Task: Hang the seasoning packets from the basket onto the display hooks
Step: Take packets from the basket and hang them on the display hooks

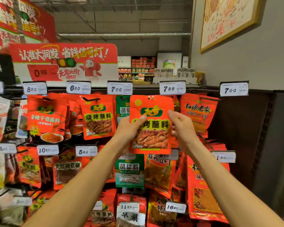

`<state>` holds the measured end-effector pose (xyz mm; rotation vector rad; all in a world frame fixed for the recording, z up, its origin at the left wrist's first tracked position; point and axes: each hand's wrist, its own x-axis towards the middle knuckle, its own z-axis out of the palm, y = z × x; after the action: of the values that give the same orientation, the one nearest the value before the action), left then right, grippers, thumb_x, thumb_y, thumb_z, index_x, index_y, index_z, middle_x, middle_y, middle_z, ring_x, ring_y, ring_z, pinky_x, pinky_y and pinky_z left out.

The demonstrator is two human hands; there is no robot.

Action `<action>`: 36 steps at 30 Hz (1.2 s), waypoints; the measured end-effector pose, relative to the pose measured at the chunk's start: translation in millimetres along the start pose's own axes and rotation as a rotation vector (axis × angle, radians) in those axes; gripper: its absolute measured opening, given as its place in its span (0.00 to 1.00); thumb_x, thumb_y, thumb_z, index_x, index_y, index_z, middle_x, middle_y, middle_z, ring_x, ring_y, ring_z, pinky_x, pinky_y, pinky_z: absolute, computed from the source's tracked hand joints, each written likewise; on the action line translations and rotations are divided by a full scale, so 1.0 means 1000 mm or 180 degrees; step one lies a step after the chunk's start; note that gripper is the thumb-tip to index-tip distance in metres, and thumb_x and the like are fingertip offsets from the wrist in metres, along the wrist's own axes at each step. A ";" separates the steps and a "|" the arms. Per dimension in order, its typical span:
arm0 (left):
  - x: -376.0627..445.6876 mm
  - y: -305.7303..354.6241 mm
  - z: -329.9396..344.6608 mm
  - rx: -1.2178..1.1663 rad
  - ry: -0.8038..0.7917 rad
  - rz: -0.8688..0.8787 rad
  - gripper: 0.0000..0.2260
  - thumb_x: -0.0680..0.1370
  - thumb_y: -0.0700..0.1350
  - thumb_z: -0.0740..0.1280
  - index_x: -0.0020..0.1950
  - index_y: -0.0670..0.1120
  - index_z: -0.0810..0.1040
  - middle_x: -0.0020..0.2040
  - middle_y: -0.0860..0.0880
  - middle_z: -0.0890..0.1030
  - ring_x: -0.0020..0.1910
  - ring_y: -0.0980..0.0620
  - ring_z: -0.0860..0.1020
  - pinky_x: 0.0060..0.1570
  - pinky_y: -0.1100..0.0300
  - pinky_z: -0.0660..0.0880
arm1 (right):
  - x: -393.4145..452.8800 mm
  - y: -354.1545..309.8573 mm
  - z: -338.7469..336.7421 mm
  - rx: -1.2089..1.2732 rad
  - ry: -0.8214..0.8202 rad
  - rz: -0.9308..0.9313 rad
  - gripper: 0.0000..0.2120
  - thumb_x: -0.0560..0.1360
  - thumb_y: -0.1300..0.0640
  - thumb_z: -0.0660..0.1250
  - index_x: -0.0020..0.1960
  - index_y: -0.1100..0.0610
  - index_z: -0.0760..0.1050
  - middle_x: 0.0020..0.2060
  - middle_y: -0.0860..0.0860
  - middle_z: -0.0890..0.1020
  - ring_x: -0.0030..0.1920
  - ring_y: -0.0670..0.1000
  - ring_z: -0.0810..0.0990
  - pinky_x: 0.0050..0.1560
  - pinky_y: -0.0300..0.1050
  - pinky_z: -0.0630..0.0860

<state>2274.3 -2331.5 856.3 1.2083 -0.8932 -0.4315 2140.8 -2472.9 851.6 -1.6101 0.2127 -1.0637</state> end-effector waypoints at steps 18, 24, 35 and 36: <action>0.020 0.008 -0.206 -0.0018 0.0528 0.0133 0.13 0.82 0.53 0.66 0.52 0.46 0.84 0.48 0.48 0.88 0.49 0.47 0.86 0.52 0.50 0.81 | 0.003 0.013 0.226 -0.0306 0.0433 -0.0125 0.23 0.76 0.51 0.71 0.49 0.74 0.74 0.43 0.73 0.79 0.42 0.55 0.76 0.44 0.61 0.75; 0.037 0.007 -0.236 0.0069 0.0475 0.0076 0.13 0.82 0.53 0.65 0.52 0.46 0.83 0.49 0.47 0.87 0.51 0.46 0.85 0.56 0.44 0.81 | 0.018 0.016 0.258 -0.0451 0.0676 0.0054 0.21 0.80 0.47 0.69 0.35 0.60 0.72 0.31 0.55 0.71 0.33 0.50 0.69 0.36 0.45 0.63; 0.058 0.014 -0.231 -0.0146 0.0570 -0.0264 0.19 0.79 0.61 0.67 0.47 0.45 0.83 0.42 0.45 0.88 0.45 0.44 0.87 0.52 0.43 0.82 | 0.042 0.018 0.267 -0.0572 0.1132 0.0167 0.18 0.79 0.49 0.68 0.37 0.61 0.76 0.33 0.57 0.76 0.36 0.53 0.73 0.41 0.49 0.67; 0.059 0.015 -0.230 -0.0139 0.0609 -0.0272 0.19 0.79 0.61 0.67 0.47 0.44 0.83 0.42 0.45 0.87 0.45 0.43 0.87 0.53 0.42 0.82 | 0.044 0.017 0.267 -0.0620 0.1137 0.0165 0.16 0.78 0.48 0.68 0.36 0.57 0.75 0.33 0.56 0.75 0.36 0.52 0.72 0.41 0.49 0.66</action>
<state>2487.3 -2226.6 872.2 1.2284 -0.6671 -0.3943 2365.3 -2322.4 872.1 -1.5651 0.6093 -1.3181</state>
